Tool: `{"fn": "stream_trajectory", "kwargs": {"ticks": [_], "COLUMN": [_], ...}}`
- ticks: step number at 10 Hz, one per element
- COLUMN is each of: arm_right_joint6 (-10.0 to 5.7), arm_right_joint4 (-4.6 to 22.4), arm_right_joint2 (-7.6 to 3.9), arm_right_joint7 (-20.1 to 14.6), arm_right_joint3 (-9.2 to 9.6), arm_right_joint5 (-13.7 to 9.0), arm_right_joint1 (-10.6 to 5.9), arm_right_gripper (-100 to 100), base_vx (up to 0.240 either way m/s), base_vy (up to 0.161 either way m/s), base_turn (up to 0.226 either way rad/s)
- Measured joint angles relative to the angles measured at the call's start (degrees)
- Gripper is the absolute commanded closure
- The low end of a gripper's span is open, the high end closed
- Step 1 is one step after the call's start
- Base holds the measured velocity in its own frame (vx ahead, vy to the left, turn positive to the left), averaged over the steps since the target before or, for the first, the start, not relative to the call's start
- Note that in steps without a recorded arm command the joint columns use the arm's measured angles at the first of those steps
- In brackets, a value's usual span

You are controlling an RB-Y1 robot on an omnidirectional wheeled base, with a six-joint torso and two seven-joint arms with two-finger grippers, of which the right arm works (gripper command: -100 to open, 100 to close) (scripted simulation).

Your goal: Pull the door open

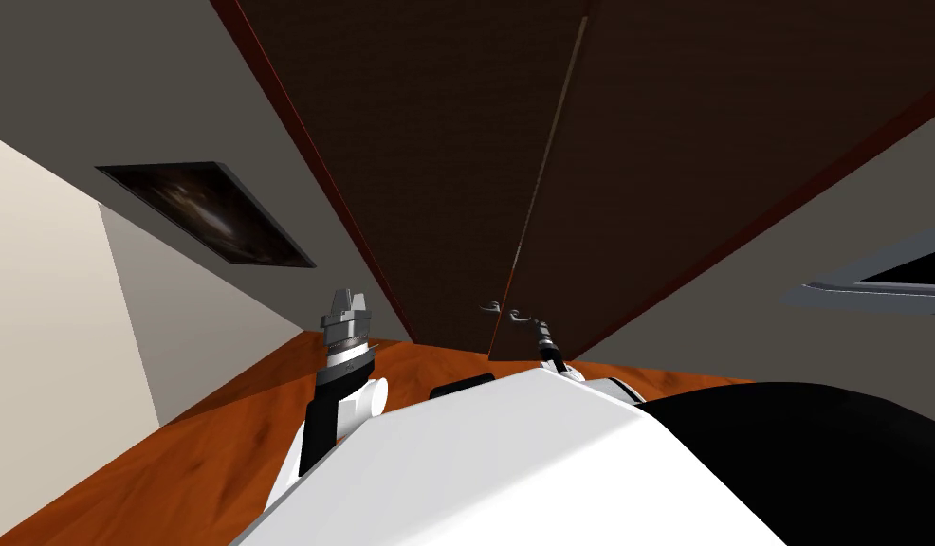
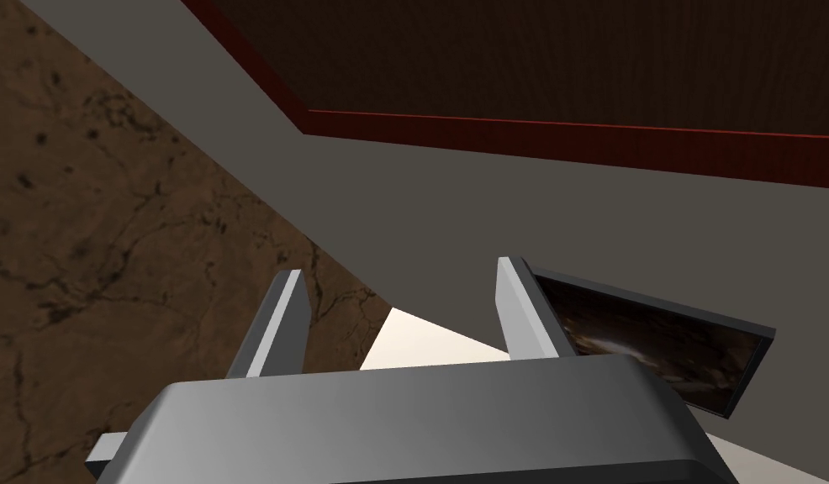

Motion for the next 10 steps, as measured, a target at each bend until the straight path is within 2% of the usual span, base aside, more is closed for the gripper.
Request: {"fn": "stream_trajectory", "kwargs": {"ticks": [1, 2, 5, 6, 7, 8, 9, 10], "arm_right_joint6": [-1.38, -1.97, -0.38, -0.83, -0.15, 0.33, -0.83, -1.0], "arm_right_joint4": [2.9, 3.2, -0.2, 0.5, -2.0, -2.8, -0.5, -1.5], "arm_right_joint2": [-0.29, -0.23, 0.12, 0.22, 0.41, 0.41, 0.28, 0.42], "arm_right_joint7": [-0.8, -1.3, -0.8, -1.1, -1.4, -1.8, -2.6, -3.1], "arm_right_joint3": [0.55, 0.87, 0.79, 1.34, 1.69, 2.15, 2.83, 3.34], "arm_right_joint5": [0.4, 0.6, 0.5, 0.9, 1.1, 1.4, 1.9, 2.2], "arm_right_joint1": [-1.35, -1.57, -0.21, -0.89, 0.07, 0.12, -1.19, -0.95], "arm_right_gripper": [-100, -100, -100, -100, -100, -100, -100, -100], "base_vx": [-0.121, -0.058, -0.041, -0.181, -0.176, -0.163, -0.182, -0.191], "base_vy": [0.068, 0.05, 0.021, 0.06, 0.063, 0.086, 0.066, 0.041], "base_turn": [0.054, -0.005, 0.025, 0.067, 0.039, 0.053, 0.046, 0.036]}}
